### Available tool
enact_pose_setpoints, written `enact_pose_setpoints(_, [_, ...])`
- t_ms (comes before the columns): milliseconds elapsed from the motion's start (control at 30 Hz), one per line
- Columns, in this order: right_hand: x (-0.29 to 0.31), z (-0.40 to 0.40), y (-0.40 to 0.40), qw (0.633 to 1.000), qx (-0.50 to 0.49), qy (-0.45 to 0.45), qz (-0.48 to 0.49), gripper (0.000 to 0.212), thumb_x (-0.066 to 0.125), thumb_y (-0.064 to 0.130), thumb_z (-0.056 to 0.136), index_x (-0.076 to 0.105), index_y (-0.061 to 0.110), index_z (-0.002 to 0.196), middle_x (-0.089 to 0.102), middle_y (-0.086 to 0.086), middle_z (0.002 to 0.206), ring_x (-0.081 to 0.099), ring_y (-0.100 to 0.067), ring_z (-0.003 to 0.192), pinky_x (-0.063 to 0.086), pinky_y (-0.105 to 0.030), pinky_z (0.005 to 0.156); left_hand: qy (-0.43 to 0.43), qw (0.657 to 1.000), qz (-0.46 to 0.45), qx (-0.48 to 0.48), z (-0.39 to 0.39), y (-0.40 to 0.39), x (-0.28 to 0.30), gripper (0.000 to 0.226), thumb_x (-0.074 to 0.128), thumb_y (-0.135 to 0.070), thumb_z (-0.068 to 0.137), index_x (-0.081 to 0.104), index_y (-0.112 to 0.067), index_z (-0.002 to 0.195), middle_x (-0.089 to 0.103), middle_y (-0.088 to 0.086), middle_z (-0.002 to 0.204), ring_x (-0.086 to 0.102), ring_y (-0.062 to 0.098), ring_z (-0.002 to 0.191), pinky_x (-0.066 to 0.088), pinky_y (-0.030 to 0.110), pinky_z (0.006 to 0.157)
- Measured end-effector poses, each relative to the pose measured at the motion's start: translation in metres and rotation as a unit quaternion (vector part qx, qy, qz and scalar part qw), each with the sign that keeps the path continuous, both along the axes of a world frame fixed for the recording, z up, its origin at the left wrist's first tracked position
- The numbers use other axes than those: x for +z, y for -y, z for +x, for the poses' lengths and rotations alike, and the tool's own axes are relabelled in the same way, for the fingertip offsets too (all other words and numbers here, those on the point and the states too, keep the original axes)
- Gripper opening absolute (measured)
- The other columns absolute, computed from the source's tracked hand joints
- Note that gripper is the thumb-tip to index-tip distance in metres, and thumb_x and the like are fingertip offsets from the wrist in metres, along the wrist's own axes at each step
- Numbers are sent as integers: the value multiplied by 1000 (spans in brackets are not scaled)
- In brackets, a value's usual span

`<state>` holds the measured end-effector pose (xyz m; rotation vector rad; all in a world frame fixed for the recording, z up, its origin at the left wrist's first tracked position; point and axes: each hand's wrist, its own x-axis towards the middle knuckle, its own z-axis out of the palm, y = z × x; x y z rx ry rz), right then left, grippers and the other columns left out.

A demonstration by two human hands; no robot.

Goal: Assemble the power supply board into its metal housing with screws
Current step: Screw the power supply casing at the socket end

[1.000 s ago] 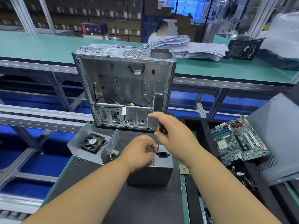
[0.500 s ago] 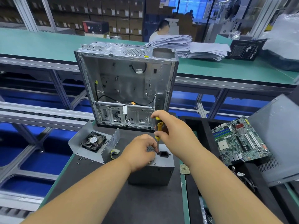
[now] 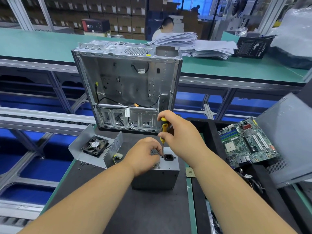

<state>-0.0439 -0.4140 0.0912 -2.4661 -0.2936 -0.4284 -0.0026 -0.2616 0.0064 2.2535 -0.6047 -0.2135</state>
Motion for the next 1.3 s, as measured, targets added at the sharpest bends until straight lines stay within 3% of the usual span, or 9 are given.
enact_pose_setpoints(267, [-1,-1,2,1000,3,-13,10,45,71,20,87,45,47,112,52,26,90,53,2,83,43,-16,67,4,1000,-8,-6,1,-2,-2,26,63,-16,71,59,-41,70,54,-23,97,51,7,104,47,37,92])
enact_pose_setpoints(400, [-4,0,7,990,19,-96,101,54,71,24,88,48,49,131,55,23,94,54,9,85,41,-12,72,22,1000,-11,-6,2,-1,-3,34,64,-12,71,55,-45,70,55,-22,95,51,8,104,46,38,93])
enact_pose_setpoints(533, [-14,-6,14,960,38,-121,248,22,63,20,94,70,36,108,62,15,95,63,2,86,47,-10,73,25,1000,-1,4,1,-2,-7,40,68,-19,77,58,-49,101,55,-19,112,46,8,116,41,32,100])
enact_pose_setpoints(633, [-17,-8,22,930,6,-80,358,13,60,28,92,71,34,96,68,2,97,65,-18,96,52,-25,85,37,999,23,18,0,-2,-8,40,71,-38,81,60,-45,119,54,-22,115,42,5,117,38,28,100])
enact_pose_setpoints(700, [-14,-7,31,914,-22,-55,401,13,58,32,89,70,33,93,68,2,94,65,-16,96,51,-31,87,41,997,57,20,0,0,-7,40,68,-45,83,60,-44,123,55,-21,116,44,6,117,39,29,100])
enact_pose_setpoints(900, [-19,-8,49,954,-80,-101,271,21,51,19,90,65,35,87,57,14,98,54,3,85,40,-25,75,28,997,74,11,-2,3,-1,35,65,-36,88,62,-40,122,59,-17,115,52,8,112,39,26,99])
enact_pose_setpoints(1000, [-29,-8,48,955,-117,-173,211,14,58,18,90,65,30,86,57,7,89,53,-7,71,43,-27,64,15,997,74,4,0,3,1,36,64,-30,89,62,-38,124,59,-15,119,53,8,114,39,26,102])
enact_pose_setpoints(1133, [-45,-5,43,947,-127,-257,142,10,60,25,92,68,19,93,68,-4,92,59,-22,80,48,-34,74,-9,991,135,-2,7,-3,8,40,63,-33,90,59,-35,129,56,-11,130,52,11,122,39,30,106])
enact_pose_setpoints(1300, [-56,3,39,931,-129,-319,118,27,59,30,95,67,6,104,68,-17,106,56,-22,83,47,-36,77,7,967,249,49,18,-22,20,29,62,-55,84,67,-33,102,62,-11,102,62,12,92,52,32,83])
